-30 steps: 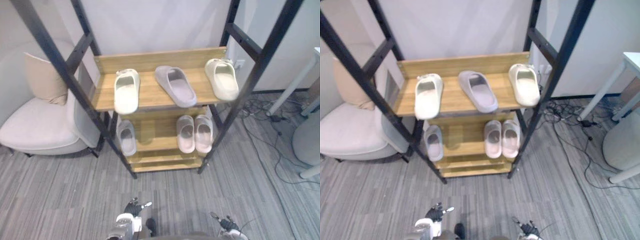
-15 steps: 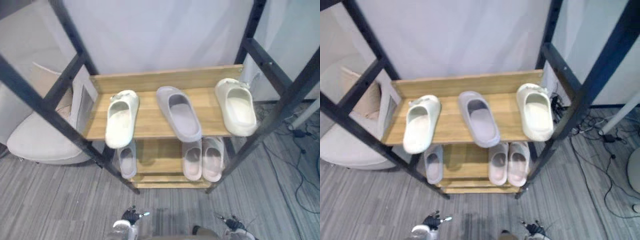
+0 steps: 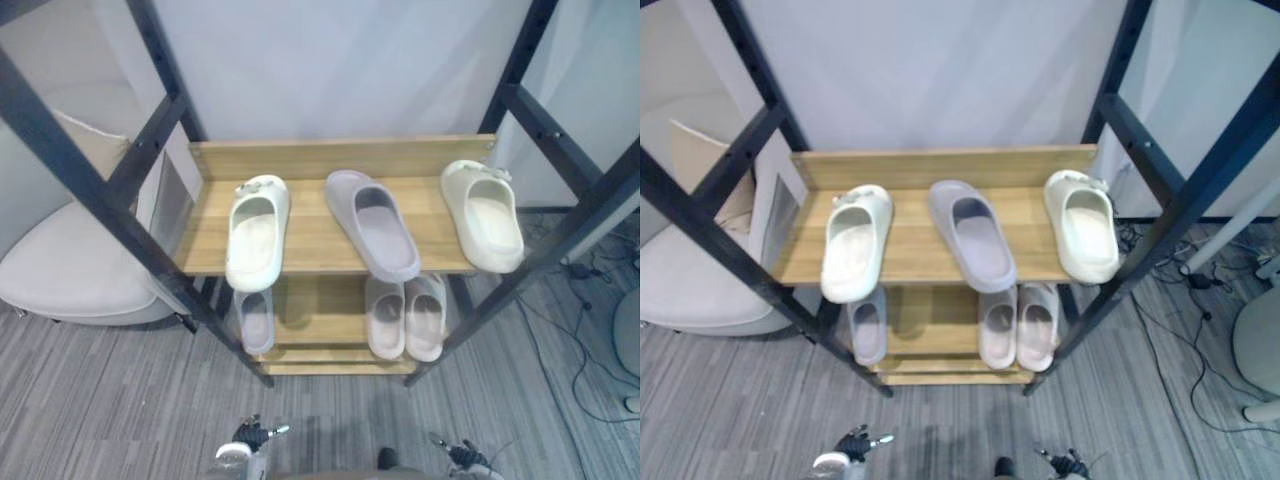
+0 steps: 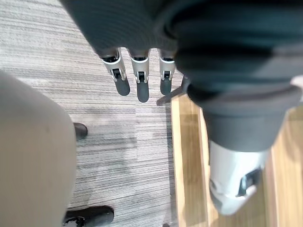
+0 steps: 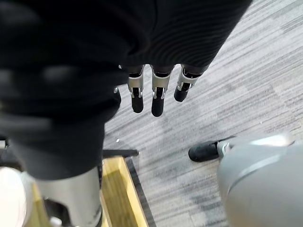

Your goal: Organize the slippers on the shoe rack

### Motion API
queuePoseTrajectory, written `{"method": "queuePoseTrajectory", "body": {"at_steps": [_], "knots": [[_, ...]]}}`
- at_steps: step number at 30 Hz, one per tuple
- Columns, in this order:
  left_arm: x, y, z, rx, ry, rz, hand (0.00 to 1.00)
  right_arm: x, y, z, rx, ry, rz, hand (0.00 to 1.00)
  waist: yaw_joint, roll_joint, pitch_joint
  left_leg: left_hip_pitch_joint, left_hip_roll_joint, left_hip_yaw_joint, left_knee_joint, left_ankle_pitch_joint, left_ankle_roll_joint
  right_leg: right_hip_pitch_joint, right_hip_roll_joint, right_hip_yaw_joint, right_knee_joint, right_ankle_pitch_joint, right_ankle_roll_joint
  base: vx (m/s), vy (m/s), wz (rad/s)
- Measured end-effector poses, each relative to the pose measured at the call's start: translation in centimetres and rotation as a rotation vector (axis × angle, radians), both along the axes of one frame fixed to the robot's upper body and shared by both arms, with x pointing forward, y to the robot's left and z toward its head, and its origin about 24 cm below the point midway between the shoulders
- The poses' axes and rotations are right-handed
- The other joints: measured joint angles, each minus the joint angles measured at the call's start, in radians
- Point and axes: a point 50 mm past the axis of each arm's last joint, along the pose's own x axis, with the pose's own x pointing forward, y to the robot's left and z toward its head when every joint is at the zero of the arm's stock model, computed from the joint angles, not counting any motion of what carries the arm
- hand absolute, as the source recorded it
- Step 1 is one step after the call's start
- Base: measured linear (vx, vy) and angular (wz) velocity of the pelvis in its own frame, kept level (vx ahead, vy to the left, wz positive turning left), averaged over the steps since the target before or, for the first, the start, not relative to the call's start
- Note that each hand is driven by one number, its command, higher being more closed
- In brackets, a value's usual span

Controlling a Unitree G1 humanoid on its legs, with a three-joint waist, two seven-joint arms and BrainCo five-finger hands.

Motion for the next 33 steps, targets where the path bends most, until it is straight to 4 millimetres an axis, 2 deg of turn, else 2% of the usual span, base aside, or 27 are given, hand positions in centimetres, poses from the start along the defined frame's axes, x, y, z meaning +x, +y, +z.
{"method": "queuePoseTrajectory", "body": {"at_steps": [3, 5, 6, 7, 8, 9, 10, 12, 13, 14, 15, 16, 17, 19, 25, 33], "knots": [[-0.1, 0.3, 0.0, 0.017, 0.003, 0.001, 0.0, 0.9, -0.2, 0.5, -0.037, -0.036, 0.013, 0.0, -0.004, -0.001, 0.001, 0.001, 0.005, 0.001, -0.021, -0.003, 0.002, -0.001, 0.004, -0.001, -0.013, 0.019, 0.001, -0.13, 0.007, 0.05], [0.0, 0.4, 0.1, 0.032, -0.002, -0.001, 0.0, 2.2, -0.9, 2.1, -0.109, -0.164, 0.042, 0.0, -0.005, -0.006, 0.008, -0.002, 0.012, 0.017, -0.039, -0.012, 0.0, -0.002, 0.007, 0.016, -0.044, 0.05, -0.003, -0.17, -0.018, -0.18], [0.0, 0.4, 0.1, 0.032, -0.002, -0.002, 0.0, 2.4, -1.0, 2.3, -0.116, -0.18, 0.045, 0.0, -0.005, -0.007, 0.008, -0.003, 0.012, 0.02, -0.039, -0.013, -0.001, -0.003, 0.007, 0.018, -0.046, 0.052, -0.004, -0.18, -0.025, -0.49], [0.0, 0.3, 0.1, 0.039, 0.0, -0.023, 0.0, 3.8, -1.6, 4.5, -0.192, -0.302, 0.082, 0.0, -0.011, -0.006, 0.007, -0.004, 0.013, 0.046, -0.036, -0.023, -0.007, -0.016, 0.01, 0.042, -0.051, 0.059, -0.001, -0.11, -0.016, -0.41], [0.0, 0.3, 0.1, 0.04, 0.0, -0.031, 0.0, 3.9, -1.7, 5.0, -0.208, -0.331, 0.087, 0.0, -0.013, -0.006, 0.007, -0.005, 0.013, 0.052, -0.036, -0.024, -0.006, -0.02, 0.012, 0.048, -0.051, 0.061, -0.001, -0.14, -0.028, -0.49], [-0.1, 0.1, 0.0, 0.045, 0.004, -0.053, 0.0, 4.3, -2.1, 6.9, -0.268, -0.414, 0.121, 0.0, -0.019, -0.008, 0.004, -0.017, 0.014, 0.058, -0.036, -0.024, -0.007, -0.036, 0.014, 0.056, -0.051, 0.066, -0.001, -0.05, -0.015, -0.18], [-0.1, 0.1, 0.0, 0.045, 0.005, -0.056, 0.0, 4.3, -2.1, 7.3, -0.279, -0.43, 0.126, 0.0, -0.022, -0.003, 0.0, -0.019, 0.015, 0.059, -0.036, -0.024, -0.008, -0.039, 0.014, 0.057, -0.051, 0.067, -0.001, -0.03, -0.026, -0.14], [-0.4, -0.2, -0.1, 0.044, 0.012, -0.072, 0.0, 4.3, -2.6, 11.4, -0.402, -0.575, 0.18, 0.0, -0.042, 0.005, -0.003, -0.021, 0.025, 0.061, -0.038, -0.023, -0.017, -0.045, 0.025, 0.061, -0.05, 0.069, -0.004, 0.02, -0.042, -0.06], [-0.4, -0.2, -0.1, 0.043, 0.012, -0.072, 0.0, 4.3, -2.6, 11.8, -0.416, -0.587, 0.186, 0.0, -0.042, 0.01, -0.006, -0.02, 0.027, 0.063, -0.038, -0.022, -0.021, -0.045, 0.027, 0.062, -0.05, 0.069, -0.004, 0.04, -0.054, -0.18], [-0.6, -0.3, -0.1, 0.042, 0.012, -0.074, 0.0, 4.6, -2.6, 14.4, -0.489, -0.679, 0.216, 0.0, -0.043, 0.011, -0.007, -0.013, 0.039, 0.076, -0.039, -0.024, -0.031, -0.046, 0.04, 0.073, -0.05, 0.069, -0.004, 0.05, -0.042, -0.21], [-0.6, -0.3, -0.1, 0.043, 0.011, -0.081, 0.0, 4.8, -2.4, 15.5, -0.526, -0.722, 0.235, 0.0, -0.043, 0.015, -0.01, -0.011, 0.044, 0.081, -0.039, -0.025, -0.032, -0.046, 0.045, 0.075, -0.05, 0.07, -0.006, 0.06, -0.05, -0.22], [-0.6, -0.4, -0.1, 0.044, 0.011, -0.084, 0.0, 4.8, -2.4, 15.8, -0.537, -0.732, 0.242, 0.0, -0.044, 0.015, -0.01, -0.01, 0.046, 0.082, -0.039, -0.025, -0.032, -0.047, 0.047, 0.076, -0.05, 0.071, -0.008, 0.06, -0.038, -0.1], [-0.6, -0.6, -0.2, 0.043, 0.013, -0.103, 0.0, 5.3, -2.1, 17.5, -0.587, -0.802, 0.272, 0.0, -0.045, 0.016, -0.01, -0.009, 0.052, 0.083, -0.04, -0.024, -0.031, -0.047, 0.053, 0.075, -0.05, 0.072, -0.013, 0.06, -0.024, -0.05], [-0.5, -0.8, -0.1, 0.044, 0.011, -0.126, 0.0, 5.4, -1.8, 18.5, -0.62, -0.837, 0.297, 0.0, -0.045, 0.018, -0.01, -0.005, 0.053, 0.083, -0.039, -0.022, -0.033, -0.047, 0.056, 0.074, -0.05, 0.071, -0.014, 0.07, -0.009, -0.01], [0.0, -1.7, 0.0, 0.046, -0.011, -0.222, 0.0, 6.3, 0.0, 23.1, -0.696, -1.071, 0.395, 0.0, -0.041, 0.028, -0.006, -0.002, 0.041, 0.077, -0.039, -0.021, -0.032, -0.048, 0.048, 0.073, -0.05, 0.067, -0.012, 0.04, 0.013, 0.01], [0.1, -1.9, 0.0, 0.043, -0.015, -0.243, 0.0, 8.1, 0.5, 25.5, -0.735, -1.208, 0.527, 0.0, -0.04, 0.025, -0.005, -0.01, 0.019, 0.036, -0.039, -0.013, -0.014, -0.038, 0.02, 0.048, -0.05, 0.061, -0.003, -0.02, 0.01, 0.12]]}}
